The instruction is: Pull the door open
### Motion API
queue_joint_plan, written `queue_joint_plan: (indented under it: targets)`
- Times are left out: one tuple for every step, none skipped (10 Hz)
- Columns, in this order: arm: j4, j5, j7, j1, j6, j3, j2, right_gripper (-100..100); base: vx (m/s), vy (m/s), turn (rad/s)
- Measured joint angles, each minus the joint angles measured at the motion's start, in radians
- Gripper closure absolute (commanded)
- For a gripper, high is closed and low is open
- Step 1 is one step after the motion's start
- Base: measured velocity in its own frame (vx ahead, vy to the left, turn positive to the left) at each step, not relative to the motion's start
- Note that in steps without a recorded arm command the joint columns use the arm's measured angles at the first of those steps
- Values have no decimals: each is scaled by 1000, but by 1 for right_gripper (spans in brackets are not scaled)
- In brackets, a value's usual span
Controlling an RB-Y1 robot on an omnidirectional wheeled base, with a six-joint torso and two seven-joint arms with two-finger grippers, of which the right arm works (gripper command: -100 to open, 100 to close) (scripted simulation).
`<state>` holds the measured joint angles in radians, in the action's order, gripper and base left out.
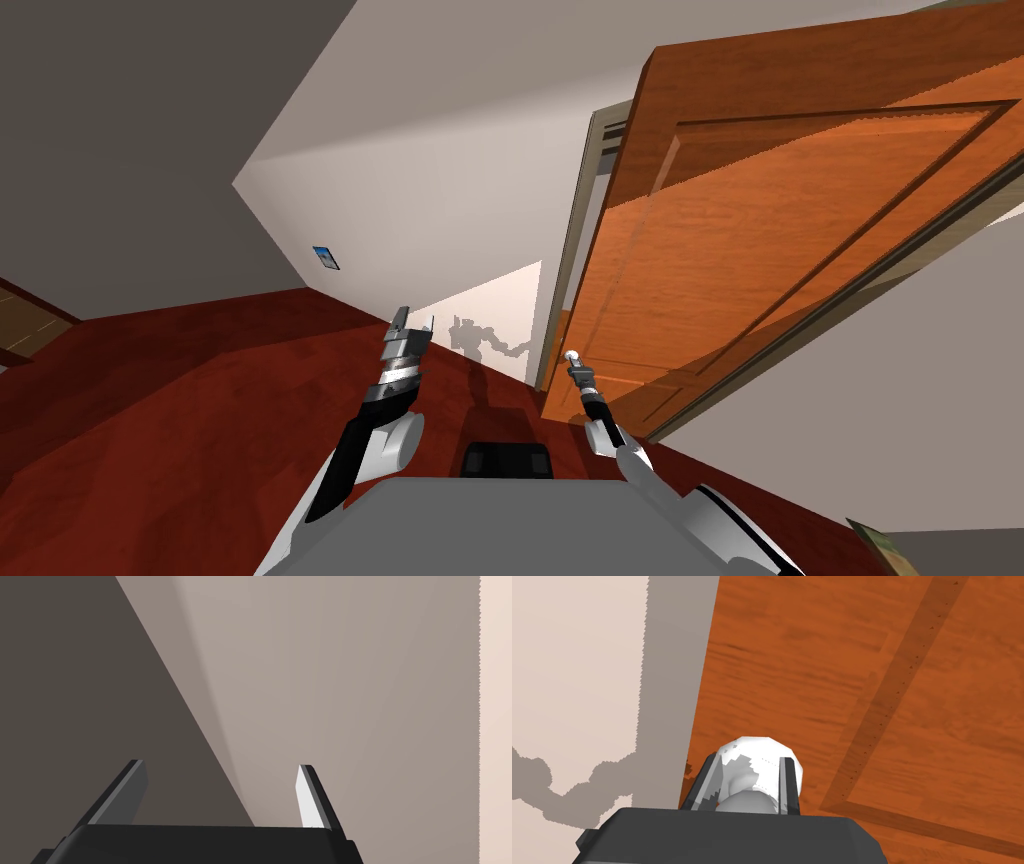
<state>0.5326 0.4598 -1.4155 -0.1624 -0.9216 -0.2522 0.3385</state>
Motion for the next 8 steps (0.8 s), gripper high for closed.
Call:
queue_joint_plan:
  targets:
    - [-21, 4, -33, -12, -10, -4, -2, 100, -14, -17, 11]
    - [12, 9, -42, 4, 4, -3, 1, 100, -13, -16, 9]
    - [49, 15, -51, 18, 26, -1, 4, 100, -9, -9, 18]
    - [29, 14, -71, 9, 18, -6, 5, 100, -9, -11, 14]
    - [7, 17, -96, 0, 4, -10, 3, 100, -15, -18, 24]
    - [56, 24, -113, 23, 24, -8, 10, 100, -9, -16, 3]
    - [58, 26, -123, 24, 28, -8, 7, 100, -8, -4, -9]
    - [37, 26, -129, 9, 23, -10, 3, 100, -11, -8, 18]
